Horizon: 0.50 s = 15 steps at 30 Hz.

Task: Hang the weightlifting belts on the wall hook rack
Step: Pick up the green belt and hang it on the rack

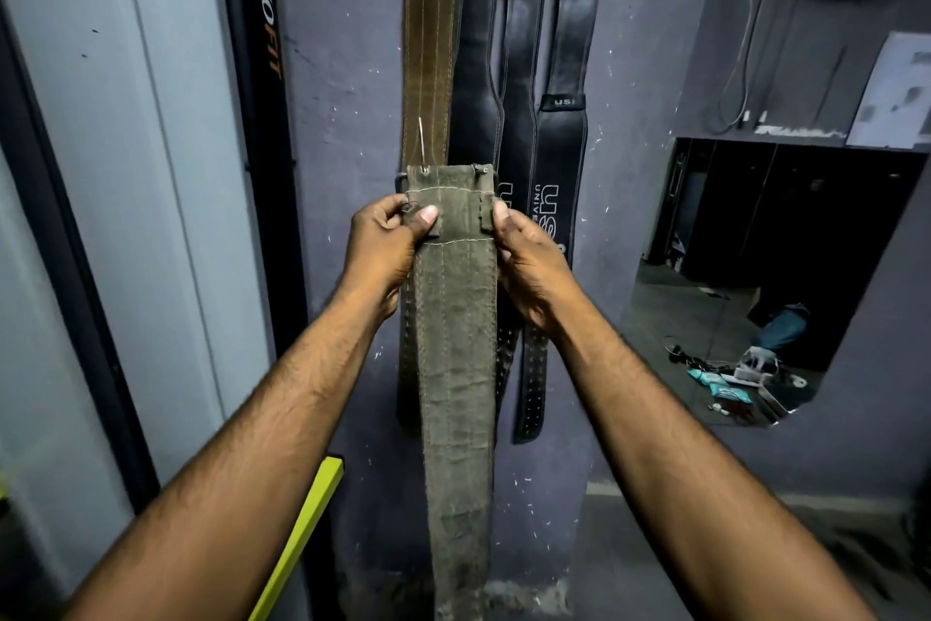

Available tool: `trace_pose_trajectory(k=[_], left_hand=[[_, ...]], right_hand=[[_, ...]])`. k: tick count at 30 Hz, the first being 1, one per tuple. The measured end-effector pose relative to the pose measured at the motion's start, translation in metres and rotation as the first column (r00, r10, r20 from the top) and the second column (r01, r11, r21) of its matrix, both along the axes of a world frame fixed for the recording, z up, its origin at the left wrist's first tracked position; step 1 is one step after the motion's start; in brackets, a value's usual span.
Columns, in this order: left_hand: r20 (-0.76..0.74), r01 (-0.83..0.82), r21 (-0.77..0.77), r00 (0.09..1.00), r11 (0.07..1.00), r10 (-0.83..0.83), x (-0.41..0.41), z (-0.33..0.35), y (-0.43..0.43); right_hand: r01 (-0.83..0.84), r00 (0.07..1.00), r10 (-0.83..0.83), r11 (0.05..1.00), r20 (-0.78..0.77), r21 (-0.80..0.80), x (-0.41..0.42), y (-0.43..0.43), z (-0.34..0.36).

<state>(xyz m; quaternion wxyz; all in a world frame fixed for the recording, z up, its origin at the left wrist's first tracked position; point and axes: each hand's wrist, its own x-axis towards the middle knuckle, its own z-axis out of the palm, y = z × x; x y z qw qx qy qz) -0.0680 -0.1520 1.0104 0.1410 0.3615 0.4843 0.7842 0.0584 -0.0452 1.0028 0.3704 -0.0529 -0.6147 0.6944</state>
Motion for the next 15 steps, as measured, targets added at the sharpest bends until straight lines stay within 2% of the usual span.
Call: trace_pose_trajectory(k=[5, 7, 12, 15], left_hand=[[-0.067, 0.032, -0.014, 0.997, 0.999, -0.033, -0.013, 0.002, 0.000], [-0.121, 0.043, -0.030, 0.992, 0.999, -0.046, -0.021, 0.001, -0.002], [-0.160, 0.087, -0.042, 0.983, 0.995, -0.093, -0.040, 0.003, -0.010], [-0.115, 0.044, -0.005, 0.992, 0.999, -0.044, -0.053, 0.007, -0.008]], right_hand=[[0.179, 0.973, -0.202, 0.967, 0.114, 0.183, -0.018, 0.001, 0.003], [0.204, 0.958, -0.246, 0.946, 0.149, 0.251, -0.024, 0.006, 0.003], [0.056, 0.964, -0.146, 0.928, 0.221, 0.370, -0.032, 0.017, 0.008], [0.043, 0.971, -0.114, 0.947, 0.211, 0.318, -0.038, 0.010, 0.017]])
